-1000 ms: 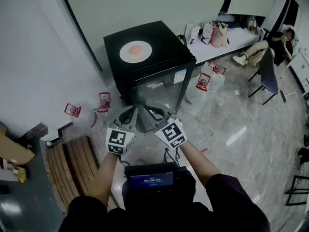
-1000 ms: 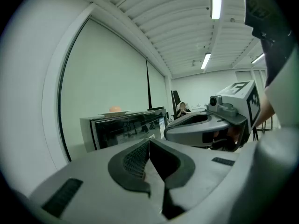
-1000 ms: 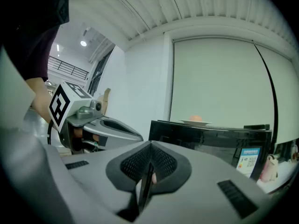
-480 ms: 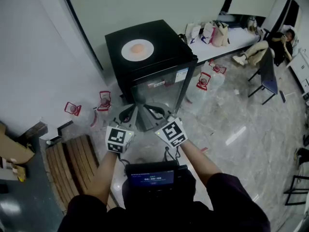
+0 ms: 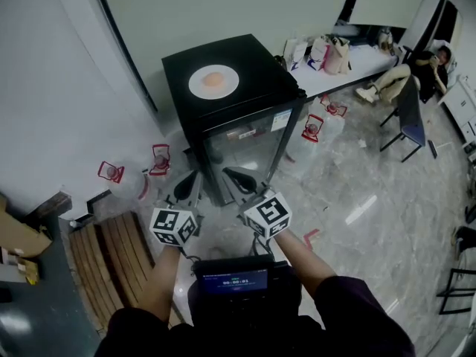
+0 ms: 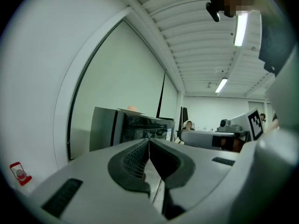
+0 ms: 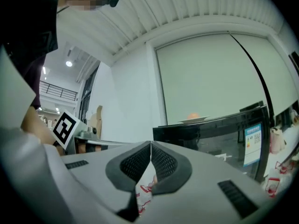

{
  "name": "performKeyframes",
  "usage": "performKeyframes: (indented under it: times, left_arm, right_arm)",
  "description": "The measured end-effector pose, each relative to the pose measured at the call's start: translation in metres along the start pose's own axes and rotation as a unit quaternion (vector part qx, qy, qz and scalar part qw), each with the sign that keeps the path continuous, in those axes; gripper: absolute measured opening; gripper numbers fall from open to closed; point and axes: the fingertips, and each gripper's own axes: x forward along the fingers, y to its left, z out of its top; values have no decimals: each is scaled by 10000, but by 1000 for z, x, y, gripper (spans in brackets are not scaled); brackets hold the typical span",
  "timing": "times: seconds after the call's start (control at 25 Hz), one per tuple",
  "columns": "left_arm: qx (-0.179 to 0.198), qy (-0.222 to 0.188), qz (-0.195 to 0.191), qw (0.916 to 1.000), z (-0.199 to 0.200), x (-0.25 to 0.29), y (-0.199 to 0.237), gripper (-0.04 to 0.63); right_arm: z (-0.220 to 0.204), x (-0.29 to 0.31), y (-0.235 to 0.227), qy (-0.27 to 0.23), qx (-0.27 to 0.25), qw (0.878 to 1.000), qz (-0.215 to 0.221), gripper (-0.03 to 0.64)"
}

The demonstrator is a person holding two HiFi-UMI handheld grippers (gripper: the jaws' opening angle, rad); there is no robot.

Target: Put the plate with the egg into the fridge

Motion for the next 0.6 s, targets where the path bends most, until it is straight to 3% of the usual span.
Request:
performKeyframes:
  times: [0.28,0.4,0.6]
  left_arm:
    - [118,319,117,9994,-26,-6,31,11]
    - [284,420,28,9987,-36,0,50,11]
    - [811,495,-611,9936,-49,-1,74,9]
  right_arm:
    - [-26,9,18,155,112,9994,-300,9]
    - [-36,29,18,244,53,9973,-691,9]
    - [-68,62,24,209,32,9872,-1579,9]
